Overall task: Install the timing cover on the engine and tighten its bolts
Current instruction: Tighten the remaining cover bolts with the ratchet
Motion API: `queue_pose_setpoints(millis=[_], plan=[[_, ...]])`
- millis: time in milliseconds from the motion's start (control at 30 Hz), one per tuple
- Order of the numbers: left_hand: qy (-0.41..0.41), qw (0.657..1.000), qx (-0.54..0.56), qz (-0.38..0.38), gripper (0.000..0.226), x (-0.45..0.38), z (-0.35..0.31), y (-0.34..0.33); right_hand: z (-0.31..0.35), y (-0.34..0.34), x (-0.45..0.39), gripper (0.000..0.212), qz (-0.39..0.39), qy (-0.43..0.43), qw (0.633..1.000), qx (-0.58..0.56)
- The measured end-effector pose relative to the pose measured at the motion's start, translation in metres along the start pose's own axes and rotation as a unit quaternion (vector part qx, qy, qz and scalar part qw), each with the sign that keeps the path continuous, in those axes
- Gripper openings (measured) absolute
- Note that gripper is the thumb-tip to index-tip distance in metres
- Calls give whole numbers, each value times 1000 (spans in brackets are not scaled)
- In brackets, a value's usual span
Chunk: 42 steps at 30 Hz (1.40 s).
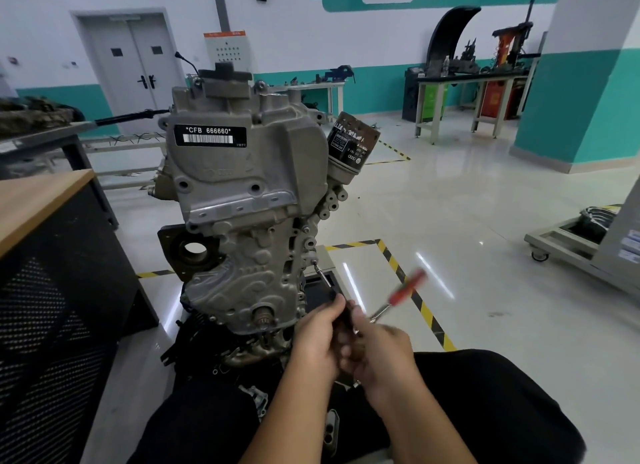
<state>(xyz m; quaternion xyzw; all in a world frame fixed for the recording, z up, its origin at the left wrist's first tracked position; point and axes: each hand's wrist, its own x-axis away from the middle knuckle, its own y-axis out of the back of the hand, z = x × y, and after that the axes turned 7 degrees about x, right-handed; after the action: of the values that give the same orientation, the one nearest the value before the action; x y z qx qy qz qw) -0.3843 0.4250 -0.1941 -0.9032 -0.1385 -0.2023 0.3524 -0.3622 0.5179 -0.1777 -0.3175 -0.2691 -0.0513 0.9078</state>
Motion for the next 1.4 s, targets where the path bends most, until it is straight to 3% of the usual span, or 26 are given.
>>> queue_pose_setpoints(millis=[67, 100, 200, 300, 333, 400, 433, 467, 533, 567, 633, 700, 733, 800, 833, 867, 933, 967, 1033, 1067, 1100, 1167, 1233, 1300, 1367, 1400], plan=[[-4, 1000, 4, -5, 15, -3, -3, 3, 7, 1, 8, 27, 63, -92, 990, -86], [-6, 1000, 8, -7, 13, -4, -4, 4, 9, 2, 6, 25, 59, -81, 993, -56], [-12, 1000, 23, -3, 15, -3, -4, 1, 10, 1, -2, 14, -53, 102, 972, 205], [-8, 999, 52, 4, 18, -4, -1, 2, 1, -3, -4, 21, -84, 177, 930, 311], [4, 999, 46, 5, 20, -4, -1, 2, 0, 2, 0, 19, -70, 155, 942, 290], [18, 999, 28, 6, 24, -6, -3, 1, 1, 0, 10, 17, 41, -19, 995, 86], [15, 999, 28, 5, 24, -8, -4, 1, 2, -1, 13, 18, 83, -99, 991, -39], [11, 999, 34, 5, 22, -10, -5, 1, 3, 0, 11, 18, 97, -125, 984, -85], [8, 999, 38, 4, 16, -11, -4, 0, 1, 2, 7, 11, 55, -23, 993, 102], [4, 999, 39, 5, 16, -12, -2, 0, -2, 2, 5, 8, -8, 64, 972, 225], [-5, 999, 47, 3, 16, -13, 0, 1, -7, -1, 1, 11, -47, 137, 948, 283], [-7, 999, 43, -6, 16, -13, -2, 2, -9, 1, 2, 12, -19, 86, 980, 181], [-12, 999, 33, -14, 16, -12, -4, 2, -5, 2, 1, 17, 18, 10, 996, 83], [-28, 999, 18, -22, 9, -9, -7, 4, 3, 2, 4, 30, 56, -135, 982, -120], [-31, 999, 15, -22, 9, -8, -9, 5, 4, 3, 4, 33, 57, -146, 978, -137], [-32, 999, 15, -15, 12, -7, -9, 6, 5, 3, 3, 31, 52, -121, 987, -97], [-33, 999, 9, -1, 17, -6, -7, 6, 3, 4, 2, 25, -4, 6, 993, 115], [-35, 999, 7, 0, 20, -6, -6, 6, 3, 6, 1, 22, -47, 89, 961, 257], [-35, 999, 17, -6, 24, -6, -3, 5, 3, 10, 0, 15, -116, 228, 847, 466], [-31, 999, 20, -5, 24, -6, -1, 5, 1, 9, 0, 15, -120, 266, 810, 509], [-25, 1000, 19, 0, 23, -6, 0, 4, -2, 8, 0, 17, -120, 276, 804, 513], [-15, 1000, 12, 19, 25, -2, 3, 2, -3, 10, -5, 10, -115, 216, 886, 394], [-20, 999, -16, 27, 23, 1, 3, 0, 2, 8, -4, 12, -52, 51, 987, 142], [-34, 999, -39, 12, 13, 3, 2, 0, 7, 8, -1, 19, 10, -74, 995, -66], [-50, 998, -44, -3, 13, 0, 3, -1, 8, 11, -4, 19, 14, -55, 998, -29], [-57, 997, -43, -5, 18, -1, 4, 0, 6, 14, -7, 20, -12, 15, 994, 105]])
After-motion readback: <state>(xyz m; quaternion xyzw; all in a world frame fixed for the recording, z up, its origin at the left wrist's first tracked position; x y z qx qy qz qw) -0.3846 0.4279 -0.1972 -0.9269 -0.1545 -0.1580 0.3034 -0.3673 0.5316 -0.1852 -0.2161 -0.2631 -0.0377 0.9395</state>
